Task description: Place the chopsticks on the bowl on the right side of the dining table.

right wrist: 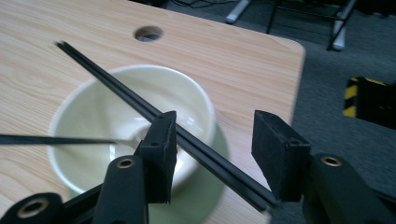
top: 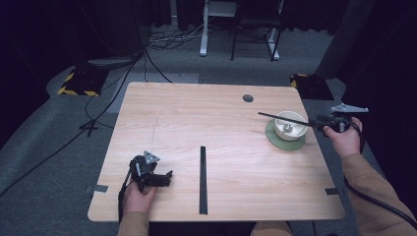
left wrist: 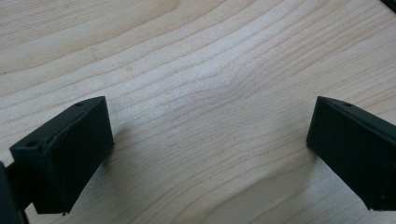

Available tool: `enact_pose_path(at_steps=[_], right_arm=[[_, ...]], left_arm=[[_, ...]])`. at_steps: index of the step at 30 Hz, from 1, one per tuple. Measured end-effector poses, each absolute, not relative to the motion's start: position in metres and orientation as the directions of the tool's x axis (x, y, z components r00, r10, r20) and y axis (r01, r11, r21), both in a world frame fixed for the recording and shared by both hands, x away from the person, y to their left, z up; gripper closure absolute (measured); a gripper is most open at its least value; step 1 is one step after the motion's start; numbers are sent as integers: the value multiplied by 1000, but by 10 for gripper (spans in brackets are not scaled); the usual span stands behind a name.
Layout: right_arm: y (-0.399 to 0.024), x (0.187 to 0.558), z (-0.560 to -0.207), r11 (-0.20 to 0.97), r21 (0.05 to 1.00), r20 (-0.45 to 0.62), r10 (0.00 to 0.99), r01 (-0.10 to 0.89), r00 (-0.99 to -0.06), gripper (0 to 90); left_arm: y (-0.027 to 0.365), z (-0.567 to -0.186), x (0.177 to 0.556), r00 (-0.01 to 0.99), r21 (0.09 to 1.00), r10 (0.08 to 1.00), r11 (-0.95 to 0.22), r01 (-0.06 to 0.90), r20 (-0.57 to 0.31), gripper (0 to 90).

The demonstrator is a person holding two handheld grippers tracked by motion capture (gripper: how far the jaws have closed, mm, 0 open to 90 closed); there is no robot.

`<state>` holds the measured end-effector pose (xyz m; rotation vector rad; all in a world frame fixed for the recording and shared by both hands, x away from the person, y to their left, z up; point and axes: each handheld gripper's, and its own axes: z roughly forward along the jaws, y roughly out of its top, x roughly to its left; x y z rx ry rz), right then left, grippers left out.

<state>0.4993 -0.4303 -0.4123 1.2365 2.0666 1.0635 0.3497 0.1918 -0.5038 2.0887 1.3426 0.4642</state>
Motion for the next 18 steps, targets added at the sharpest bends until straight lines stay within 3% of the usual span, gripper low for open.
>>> enact_pose_path(at_steps=[11,18], right_arm=[[-365,521,-419,348,802,-24,831,486,-555,482],[-347,530,-425,360,783,-10,823,508,-568,482]], left_arm=[[192,-504,349,426,654,904,-303,694,-33,6],[192,-504,349,426,653,904,-303,694,-33,6]])
